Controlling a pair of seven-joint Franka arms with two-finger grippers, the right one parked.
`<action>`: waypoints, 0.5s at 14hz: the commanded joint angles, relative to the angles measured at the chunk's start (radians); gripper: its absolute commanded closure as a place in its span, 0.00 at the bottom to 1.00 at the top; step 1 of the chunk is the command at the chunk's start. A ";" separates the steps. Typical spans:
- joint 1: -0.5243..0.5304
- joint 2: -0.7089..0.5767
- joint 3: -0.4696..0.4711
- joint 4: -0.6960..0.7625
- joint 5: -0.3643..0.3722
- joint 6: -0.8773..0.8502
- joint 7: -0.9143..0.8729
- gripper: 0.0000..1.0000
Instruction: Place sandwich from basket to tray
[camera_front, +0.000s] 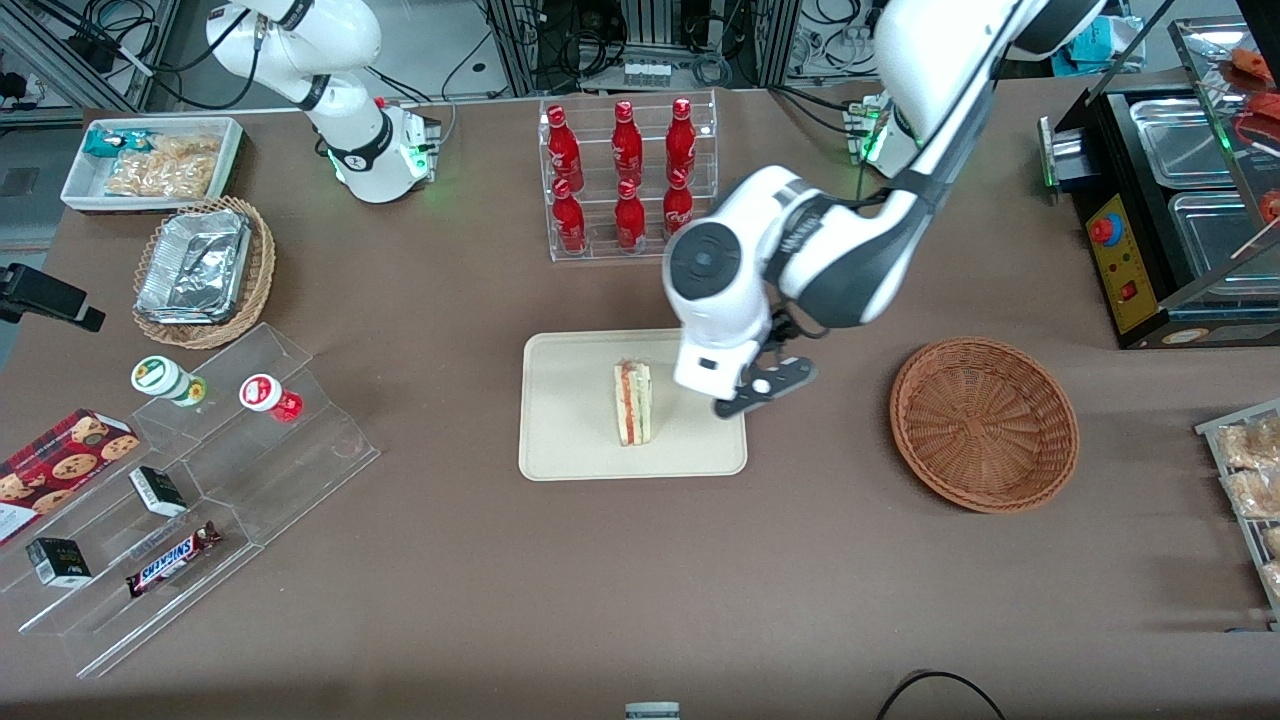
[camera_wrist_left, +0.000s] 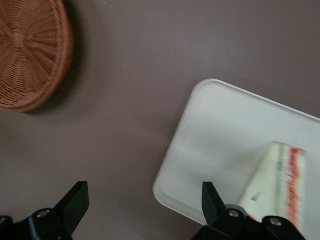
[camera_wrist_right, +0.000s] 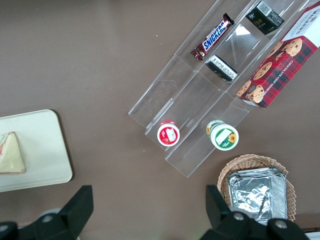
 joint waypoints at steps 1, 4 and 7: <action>0.116 -0.196 -0.011 -0.217 -0.030 0.031 0.123 0.00; 0.232 -0.316 -0.010 -0.294 -0.130 -0.006 0.344 0.00; 0.346 -0.431 -0.008 -0.331 -0.212 -0.090 0.521 0.00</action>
